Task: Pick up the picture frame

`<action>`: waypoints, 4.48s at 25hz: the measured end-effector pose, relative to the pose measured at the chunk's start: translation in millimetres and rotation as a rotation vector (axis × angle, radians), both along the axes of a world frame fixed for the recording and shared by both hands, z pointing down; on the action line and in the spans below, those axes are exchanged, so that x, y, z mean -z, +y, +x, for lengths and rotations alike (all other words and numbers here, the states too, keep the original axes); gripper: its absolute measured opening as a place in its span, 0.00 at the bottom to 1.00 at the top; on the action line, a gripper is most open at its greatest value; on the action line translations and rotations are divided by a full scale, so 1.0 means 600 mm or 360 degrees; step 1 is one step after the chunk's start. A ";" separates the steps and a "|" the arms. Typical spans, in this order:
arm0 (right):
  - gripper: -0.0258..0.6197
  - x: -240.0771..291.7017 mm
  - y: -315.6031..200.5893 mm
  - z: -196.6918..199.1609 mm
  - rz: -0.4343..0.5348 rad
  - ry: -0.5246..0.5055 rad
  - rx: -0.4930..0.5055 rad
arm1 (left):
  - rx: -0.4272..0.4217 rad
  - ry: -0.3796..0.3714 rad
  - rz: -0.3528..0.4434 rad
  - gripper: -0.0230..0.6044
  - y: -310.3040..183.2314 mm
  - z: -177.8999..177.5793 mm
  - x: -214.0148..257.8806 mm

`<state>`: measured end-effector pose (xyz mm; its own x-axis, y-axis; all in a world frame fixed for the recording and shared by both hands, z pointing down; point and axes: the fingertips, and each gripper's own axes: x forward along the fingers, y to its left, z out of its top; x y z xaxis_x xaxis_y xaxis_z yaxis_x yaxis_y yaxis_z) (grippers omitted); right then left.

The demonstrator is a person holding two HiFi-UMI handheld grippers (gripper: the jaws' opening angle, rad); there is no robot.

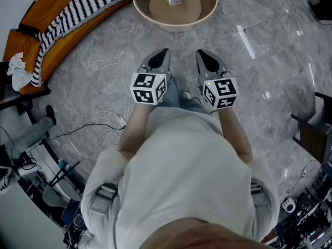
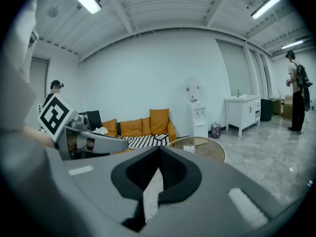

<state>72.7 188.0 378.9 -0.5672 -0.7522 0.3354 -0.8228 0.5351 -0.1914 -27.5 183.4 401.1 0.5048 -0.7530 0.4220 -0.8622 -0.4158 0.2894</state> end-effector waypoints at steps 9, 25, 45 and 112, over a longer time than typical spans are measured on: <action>0.04 0.050 0.114 -0.007 0.0120 0.0003 0.0049 | 0.0001 0.0003 0.0056 0.04 0.127 0.007 0.026; 0.04 0.054 0.166 0.018 0.0151 -0.0021 0.0091 | 0.0105 0.0040 0.0076 0.04 0.180 0.037 0.039; 0.04 0.023 -0.008 -0.011 0.0112 0.0029 0.0162 | 0.0041 0.0049 -0.0007 0.04 0.003 0.022 -0.002; 0.04 -0.498 -0.685 -0.053 -0.0543 0.0388 0.0291 | 0.0096 -0.0216 -0.0745 0.04 -0.628 -0.046 -0.536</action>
